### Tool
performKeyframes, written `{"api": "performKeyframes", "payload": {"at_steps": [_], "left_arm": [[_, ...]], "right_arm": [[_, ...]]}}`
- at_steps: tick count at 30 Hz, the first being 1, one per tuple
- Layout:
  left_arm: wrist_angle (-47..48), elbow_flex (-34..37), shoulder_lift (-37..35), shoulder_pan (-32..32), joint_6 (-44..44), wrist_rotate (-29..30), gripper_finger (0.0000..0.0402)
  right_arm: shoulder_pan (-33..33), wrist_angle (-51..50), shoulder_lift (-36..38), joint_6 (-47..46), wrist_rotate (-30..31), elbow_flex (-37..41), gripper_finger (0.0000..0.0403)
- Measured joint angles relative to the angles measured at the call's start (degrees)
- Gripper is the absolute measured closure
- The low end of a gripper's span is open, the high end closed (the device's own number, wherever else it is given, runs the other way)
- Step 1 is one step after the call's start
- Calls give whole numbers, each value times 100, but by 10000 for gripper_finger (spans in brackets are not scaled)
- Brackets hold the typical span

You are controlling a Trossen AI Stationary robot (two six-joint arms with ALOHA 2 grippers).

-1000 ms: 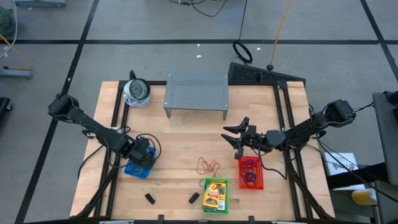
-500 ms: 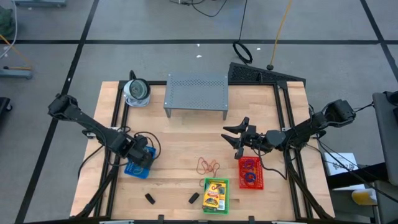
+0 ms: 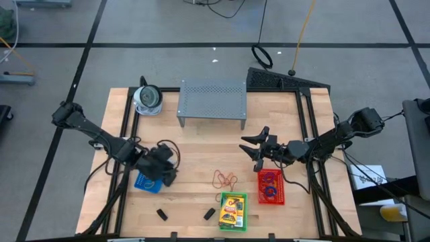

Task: Pick & Place Office Desk Supplies
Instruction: Put the red rubber band into the blue bin

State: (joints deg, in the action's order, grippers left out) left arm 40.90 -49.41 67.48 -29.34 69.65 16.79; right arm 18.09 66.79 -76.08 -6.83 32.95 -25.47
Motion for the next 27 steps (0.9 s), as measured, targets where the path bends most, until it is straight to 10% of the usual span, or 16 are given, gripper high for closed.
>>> {"api": "performKeyframes", "payload": {"at_steps": [14,27], "left_arm": [[-3358,0,0,76,-4392,866,227],[-5335,4,1170,470,-6716,984,227]], "right_arm": [[0,121,-1,-143,-2,-2,248],[0,-10,-1,-151,-4,-2,248]]}}
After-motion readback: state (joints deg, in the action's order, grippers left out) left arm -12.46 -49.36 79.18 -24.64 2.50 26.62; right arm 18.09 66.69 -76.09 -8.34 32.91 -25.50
